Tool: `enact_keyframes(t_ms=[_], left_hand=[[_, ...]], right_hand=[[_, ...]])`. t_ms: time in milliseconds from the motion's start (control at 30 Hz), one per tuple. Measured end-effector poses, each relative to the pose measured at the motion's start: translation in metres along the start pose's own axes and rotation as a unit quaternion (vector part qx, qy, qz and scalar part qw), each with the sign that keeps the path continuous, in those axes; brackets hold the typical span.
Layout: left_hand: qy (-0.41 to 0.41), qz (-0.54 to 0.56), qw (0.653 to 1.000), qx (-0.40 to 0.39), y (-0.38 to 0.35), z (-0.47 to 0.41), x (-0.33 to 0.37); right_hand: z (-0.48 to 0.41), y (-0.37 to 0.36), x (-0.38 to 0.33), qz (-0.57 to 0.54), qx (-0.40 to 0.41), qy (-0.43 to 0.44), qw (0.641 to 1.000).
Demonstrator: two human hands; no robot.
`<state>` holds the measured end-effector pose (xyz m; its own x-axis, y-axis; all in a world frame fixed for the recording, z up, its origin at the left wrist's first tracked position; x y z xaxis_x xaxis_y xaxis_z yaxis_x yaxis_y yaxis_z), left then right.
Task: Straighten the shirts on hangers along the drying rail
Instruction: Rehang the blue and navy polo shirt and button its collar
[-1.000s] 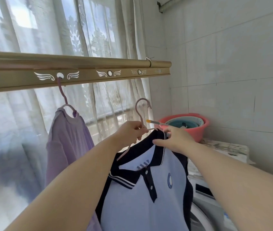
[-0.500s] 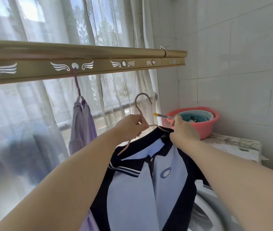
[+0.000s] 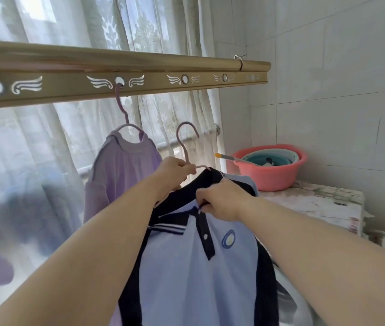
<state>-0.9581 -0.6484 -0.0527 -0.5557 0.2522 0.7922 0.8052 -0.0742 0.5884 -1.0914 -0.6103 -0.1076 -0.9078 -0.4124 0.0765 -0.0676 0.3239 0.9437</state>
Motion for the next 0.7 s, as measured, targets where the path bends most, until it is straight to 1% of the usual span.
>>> enact_keyframes(t_ms=[67, 133, 233, 267, 367, 433, 500, 600, 633, 700], left_hand=[[0.024, -0.037, 0.998, -0.049, 0.000, 0.004, -0.001], [0.048, -0.026, 0.995, -0.083, 0.001, 0.006, -0.003], [0.048, -0.021, 0.990, -0.132, 0.000, 0.004, -0.011], [0.045, -0.016, 0.989, -0.141, -0.001, 0.004, -0.012], [0.049, 0.048, 0.987, -0.145, -0.004, 0.006, -0.012], [0.062, 0.093, 0.981, -0.160, -0.004, 0.009, -0.006], [0.065, 0.116, 0.979, -0.153, -0.003, 0.011, 0.000], [0.063, 0.126, 0.986, -0.089, -0.002, 0.012, 0.006], [0.061, 0.128, 0.987, -0.071, -0.002, 0.012, 0.007], [0.057, 0.126, 0.988, -0.062, -0.004, 0.014, 0.007]], right_hand=[[-0.005, 0.010, 0.004, -0.064, 0.026, -0.051, 0.996], [-0.008, 0.016, 0.009, -0.074, 0.044, -0.071, 0.994], [-0.008, 0.022, 0.019, -0.128, 0.099, -0.111, 0.981], [-0.007, 0.024, 0.021, -0.138, 0.110, -0.113, 0.978], [-0.007, 0.029, 0.024, -0.121, 0.113, -0.105, 0.981], [-0.004, 0.031, 0.024, -0.140, 0.134, -0.114, 0.974], [-0.002, 0.033, 0.023, -0.173, 0.153, -0.124, 0.965], [0.001, 0.036, 0.018, -0.230, 0.167, -0.126, 0.951], [0.001, 0.037, 0.016, -0.235, 0.168, -0.124, 0.949], [0.004, 0.039, 0.014, -0.234, 0.170, -0.126, 0.949]])
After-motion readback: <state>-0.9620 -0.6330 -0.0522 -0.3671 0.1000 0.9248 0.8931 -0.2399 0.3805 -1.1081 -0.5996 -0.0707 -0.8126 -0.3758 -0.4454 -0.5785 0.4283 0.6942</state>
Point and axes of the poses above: each hand's wrist, its own z-axis away from the middle knuckle, its own y-axis out of the back of the hand, x = y × z, the point moved 2 cm from there along -z, towards the middle knuckle, and after that the axes turned 4 degrees about z, right-handed, at the moved point
